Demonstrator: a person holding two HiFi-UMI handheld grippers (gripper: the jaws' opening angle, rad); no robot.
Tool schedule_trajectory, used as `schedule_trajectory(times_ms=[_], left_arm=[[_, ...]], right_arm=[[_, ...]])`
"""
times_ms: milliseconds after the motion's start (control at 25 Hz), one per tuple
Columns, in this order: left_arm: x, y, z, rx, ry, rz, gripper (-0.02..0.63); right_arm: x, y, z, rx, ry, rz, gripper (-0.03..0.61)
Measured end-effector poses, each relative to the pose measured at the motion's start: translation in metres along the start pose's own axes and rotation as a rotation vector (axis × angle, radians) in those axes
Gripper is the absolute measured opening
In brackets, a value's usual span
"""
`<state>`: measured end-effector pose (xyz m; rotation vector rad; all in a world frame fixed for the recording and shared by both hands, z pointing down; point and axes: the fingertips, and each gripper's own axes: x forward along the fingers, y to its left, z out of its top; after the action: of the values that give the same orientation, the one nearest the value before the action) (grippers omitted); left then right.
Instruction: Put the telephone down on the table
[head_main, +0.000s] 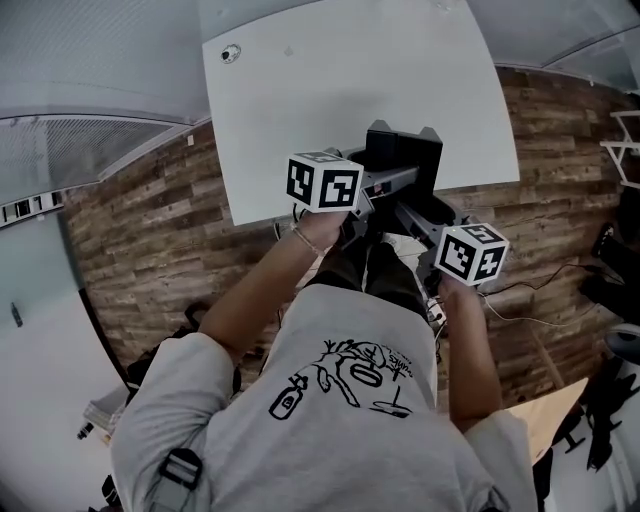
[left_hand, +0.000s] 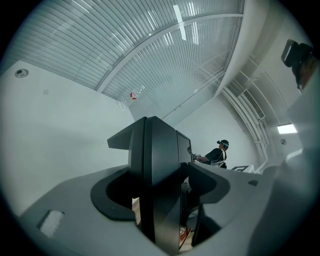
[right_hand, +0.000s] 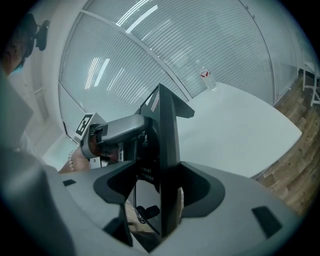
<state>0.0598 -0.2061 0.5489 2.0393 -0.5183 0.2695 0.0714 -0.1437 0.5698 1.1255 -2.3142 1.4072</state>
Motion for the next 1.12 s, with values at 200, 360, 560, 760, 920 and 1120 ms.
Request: schedule_trajectory(times_ms=[200,360,560,760,920,1120], left_arm=[[0.012,0.022,-0.002,-0.018,0.008,0.000,0.325],[0.025,0.044,-0.003,-0.038,0.014,-0.001,0.325],[0.049,0.067,-0.006,-0.064,0.029,-0.005,0.325],[0.067,0.097,-0.007,-0.077,0.041,0.000,0.325],[0.090,0.123,-0.004,-0.100,0.048,0.009,0.325],[0.104,0.141,0.000,-0.103,0.049,0.029,0.325]], right_arm=[[0.017,-0.017,-0.003,0.012,0.009,-0.005,0.259],[0.032,-0.036,-0.004,0.017,0.020,-0.012,0.259],[0.047,-0.064,-0.006,0.035,0.034,-0.016,0.259],[0.069,-0.089,-0.008,0.050,0.041,-0.019,0.259],[0.088,-0.117,-0.003,0.067,0.051,-0.020,0.259],[0.102,-0.136,0.001,0.074,0.047,-0.009,0.259]])
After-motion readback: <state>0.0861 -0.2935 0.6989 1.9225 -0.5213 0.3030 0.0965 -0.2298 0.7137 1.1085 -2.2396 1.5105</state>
